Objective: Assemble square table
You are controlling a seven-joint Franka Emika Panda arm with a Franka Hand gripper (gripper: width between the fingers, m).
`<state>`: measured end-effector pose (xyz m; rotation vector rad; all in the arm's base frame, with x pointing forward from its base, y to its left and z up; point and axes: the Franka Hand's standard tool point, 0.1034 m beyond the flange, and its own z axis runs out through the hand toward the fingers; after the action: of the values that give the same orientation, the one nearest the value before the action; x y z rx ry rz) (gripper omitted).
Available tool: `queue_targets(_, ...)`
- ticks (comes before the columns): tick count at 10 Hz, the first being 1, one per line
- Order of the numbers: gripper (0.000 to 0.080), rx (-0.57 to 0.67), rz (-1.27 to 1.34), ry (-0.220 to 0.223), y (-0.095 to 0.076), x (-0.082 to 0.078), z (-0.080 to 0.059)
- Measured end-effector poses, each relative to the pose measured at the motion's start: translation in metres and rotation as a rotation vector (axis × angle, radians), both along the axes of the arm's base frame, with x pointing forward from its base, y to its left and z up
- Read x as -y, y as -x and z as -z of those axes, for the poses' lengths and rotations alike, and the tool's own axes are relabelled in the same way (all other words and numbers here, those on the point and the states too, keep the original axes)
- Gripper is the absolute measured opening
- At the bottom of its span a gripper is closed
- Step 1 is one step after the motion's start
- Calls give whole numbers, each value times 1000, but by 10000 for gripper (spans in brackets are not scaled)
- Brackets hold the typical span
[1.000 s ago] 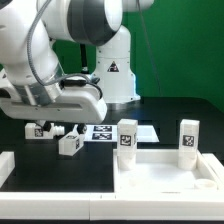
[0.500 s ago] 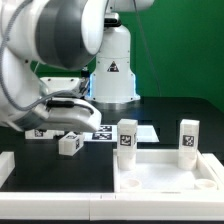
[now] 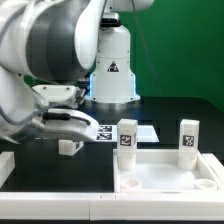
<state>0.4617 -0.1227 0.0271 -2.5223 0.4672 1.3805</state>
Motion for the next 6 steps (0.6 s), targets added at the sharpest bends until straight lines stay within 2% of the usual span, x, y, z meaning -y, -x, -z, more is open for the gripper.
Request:
queue_targets(2, 649, -36, 18, 14, 14, -4, 12)
queue_targets(5, 619, -46, 26, 18, 17, -4, 14)
queue_targets(6, 441, -46, 26, 18, 17, -4, 14)
